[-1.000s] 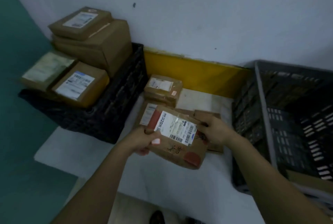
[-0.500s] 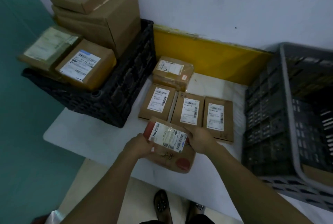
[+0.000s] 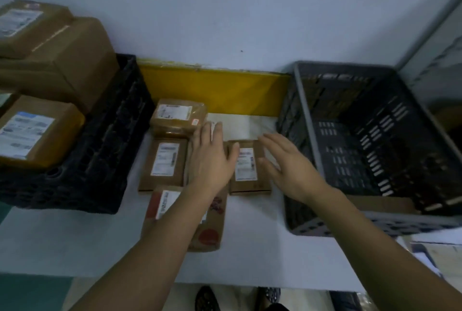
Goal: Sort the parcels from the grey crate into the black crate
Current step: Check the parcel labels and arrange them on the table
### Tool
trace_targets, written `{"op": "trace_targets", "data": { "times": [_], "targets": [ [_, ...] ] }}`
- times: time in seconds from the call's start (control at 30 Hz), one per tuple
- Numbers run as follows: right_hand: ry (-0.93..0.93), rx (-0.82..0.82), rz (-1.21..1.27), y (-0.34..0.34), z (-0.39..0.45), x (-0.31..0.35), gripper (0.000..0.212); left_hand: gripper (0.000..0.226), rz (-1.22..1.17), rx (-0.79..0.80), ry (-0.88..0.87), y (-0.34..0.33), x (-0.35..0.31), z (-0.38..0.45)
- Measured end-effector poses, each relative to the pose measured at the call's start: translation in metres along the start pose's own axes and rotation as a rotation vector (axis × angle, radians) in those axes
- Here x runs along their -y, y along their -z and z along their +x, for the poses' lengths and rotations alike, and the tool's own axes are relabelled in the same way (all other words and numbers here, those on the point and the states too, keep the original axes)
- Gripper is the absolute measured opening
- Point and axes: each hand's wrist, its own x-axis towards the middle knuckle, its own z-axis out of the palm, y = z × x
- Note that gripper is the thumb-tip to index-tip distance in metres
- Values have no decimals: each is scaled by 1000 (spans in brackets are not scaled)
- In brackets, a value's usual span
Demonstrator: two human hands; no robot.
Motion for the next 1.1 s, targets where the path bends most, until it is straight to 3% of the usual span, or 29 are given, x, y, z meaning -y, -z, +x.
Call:
{"op": "trace_targets", "data": {
  "times": [0.13, 0.23, 0.37, 0.53, 0.67, 0.83, 1.0, 1.1],
  "targets": [
    [-89, -107, -61, 54, -19, -52, 64, 75, -61, -2, -160, -8, -66, 20],
    [-218, -83, -103, 83, -37, -105, 69, 74, -94, 8, -262, -17, -123, 30],
    [-346, 72, -157, 100, -63, -183, 76, 72, -94, 103, -364, -45, -194, 33],
    [-260, 425, -138, 100, -81, -258, 98, 74, -33, 309, -423, -89, -259, 33],
    [-200, 716, -219, 84, -74, -282, 90, 75, 11, 417, -406, -113, -270, 33],
    [-126, 988, -516, 29, -62, -307, 76, 74, 47, 510, -300, -123, -267, 36],
    [31, 1056, -574, 22, -40, -309, 95, 72, 33, 559, -268, -124, -268, 38],
    [63, 925, -368, 37, -31, -313, 103, 70, 31, 562, -272, -126, -265, 43]
  ]
}}
